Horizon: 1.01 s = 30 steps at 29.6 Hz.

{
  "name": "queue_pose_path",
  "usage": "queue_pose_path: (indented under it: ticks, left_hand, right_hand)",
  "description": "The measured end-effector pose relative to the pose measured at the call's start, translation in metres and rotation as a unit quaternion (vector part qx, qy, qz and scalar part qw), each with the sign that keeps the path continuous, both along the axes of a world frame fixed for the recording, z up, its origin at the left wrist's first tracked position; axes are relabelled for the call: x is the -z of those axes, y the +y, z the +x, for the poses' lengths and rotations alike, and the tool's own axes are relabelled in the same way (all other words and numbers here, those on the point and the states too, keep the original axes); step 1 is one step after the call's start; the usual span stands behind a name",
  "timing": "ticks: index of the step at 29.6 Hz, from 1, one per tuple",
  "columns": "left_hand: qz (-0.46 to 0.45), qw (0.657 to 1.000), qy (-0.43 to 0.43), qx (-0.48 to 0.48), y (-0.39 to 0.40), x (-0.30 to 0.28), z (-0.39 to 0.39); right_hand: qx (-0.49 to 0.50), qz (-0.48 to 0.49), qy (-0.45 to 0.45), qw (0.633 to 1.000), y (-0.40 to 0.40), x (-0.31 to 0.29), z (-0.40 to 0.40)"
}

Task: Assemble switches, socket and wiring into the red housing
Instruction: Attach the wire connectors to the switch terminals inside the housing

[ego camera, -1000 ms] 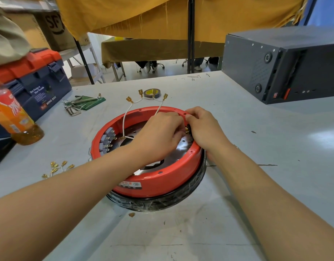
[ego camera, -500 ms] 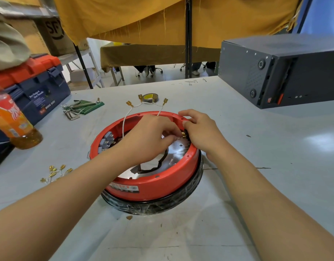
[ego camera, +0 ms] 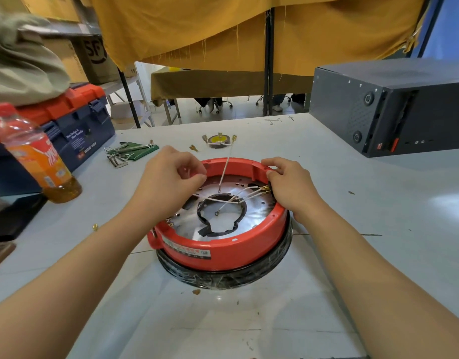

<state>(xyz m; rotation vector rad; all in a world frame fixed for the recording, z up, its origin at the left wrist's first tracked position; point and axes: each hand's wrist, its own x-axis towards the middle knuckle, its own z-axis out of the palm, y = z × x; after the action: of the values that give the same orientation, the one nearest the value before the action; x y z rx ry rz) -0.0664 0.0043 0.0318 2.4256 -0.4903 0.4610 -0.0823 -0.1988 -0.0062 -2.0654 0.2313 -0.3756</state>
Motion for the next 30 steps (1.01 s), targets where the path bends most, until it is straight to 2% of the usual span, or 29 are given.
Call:
queue_pose_path:
  ticks: [4,7,12,16,26,30]
  left_hand:
    - [0.008,0.997,0.076,-0.005,0.008,0.006,0.002]
    - [-0.036,0.990,0.135,0.001,0.008,0.008,0.002]
    - [-0.114,0.985,0.133,-0.002,0.009,0.006,0.005]
    - [-0.183,0.967,0.173,0.026,0.009,0.006,0.001]
    - [-0.219,0.936,0.271,0.049,0.017,-0.002,0.000]
    - [-0.224,0.937,0.264,0.050,0.018,0.000,0.001]
  right_hand:
    - [0.005,-0.008,-0.004,1.000,0.001,0.001,0.001]
    - [0.011,-0.021,-0.003,1.000,0.003,0.001,0.002]
    - [0.019,-0.065,0.008,0.998,0.006,-0.001,0.002]
    - [0.024,-0.094,0.019,0.995,0.006,-0.002,-0.002]
    - [0.010,-0.121,0.044,0.992,0.003,-0.008,-0.009]
    - [0.000,-0.142,0.060,0.988,0.002,-0.012,-0.013]
